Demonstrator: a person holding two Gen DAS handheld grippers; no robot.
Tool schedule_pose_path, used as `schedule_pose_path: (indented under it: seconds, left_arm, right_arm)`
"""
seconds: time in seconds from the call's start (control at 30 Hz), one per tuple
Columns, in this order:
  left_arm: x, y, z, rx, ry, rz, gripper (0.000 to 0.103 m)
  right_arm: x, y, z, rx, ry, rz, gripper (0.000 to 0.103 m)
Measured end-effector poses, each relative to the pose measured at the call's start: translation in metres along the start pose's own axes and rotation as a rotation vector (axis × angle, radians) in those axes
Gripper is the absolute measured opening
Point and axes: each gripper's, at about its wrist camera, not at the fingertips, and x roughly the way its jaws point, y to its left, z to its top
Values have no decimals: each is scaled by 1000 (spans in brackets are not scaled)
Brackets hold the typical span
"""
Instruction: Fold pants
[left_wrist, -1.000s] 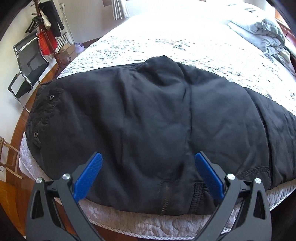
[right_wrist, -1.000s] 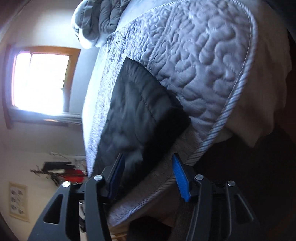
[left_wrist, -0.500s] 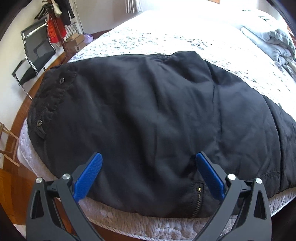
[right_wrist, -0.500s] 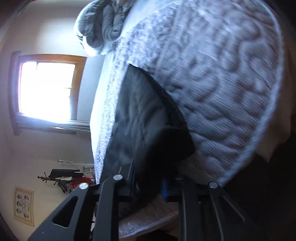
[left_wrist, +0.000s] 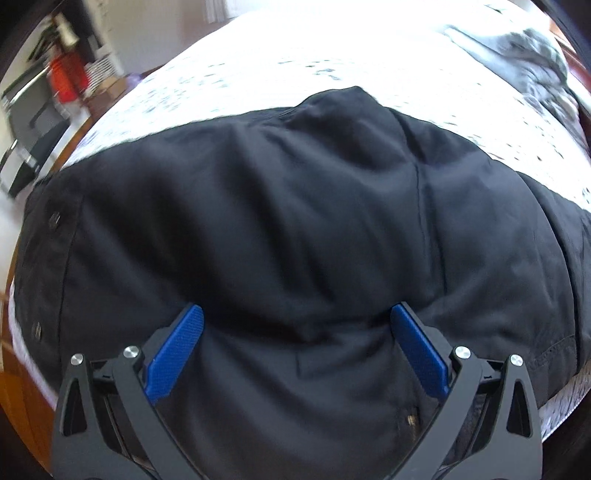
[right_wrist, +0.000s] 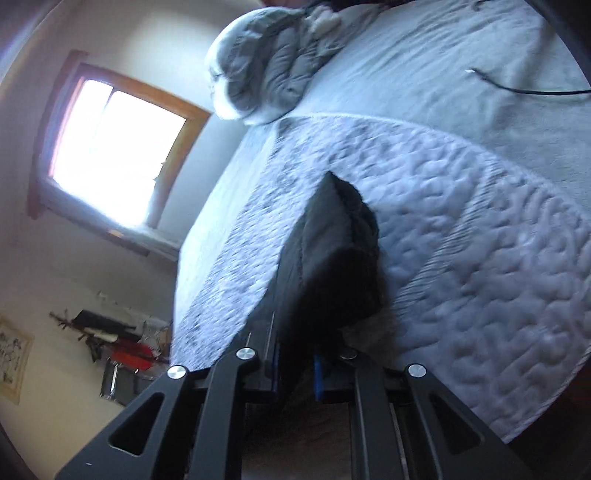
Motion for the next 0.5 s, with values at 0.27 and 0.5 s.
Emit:
schedule_pose_path:
  seconds: [0.27, 0.5]
  left_arm:
    - [6, -37, 15, 42, -24, -25, 101]
    - [-24, -7, -5, -34, -28, -69, 100]
  right_arm:
    - [1, -76, -22, 129, -11, -94, 13]
    - [4, -64, -20, 130, -18, -130, 39]
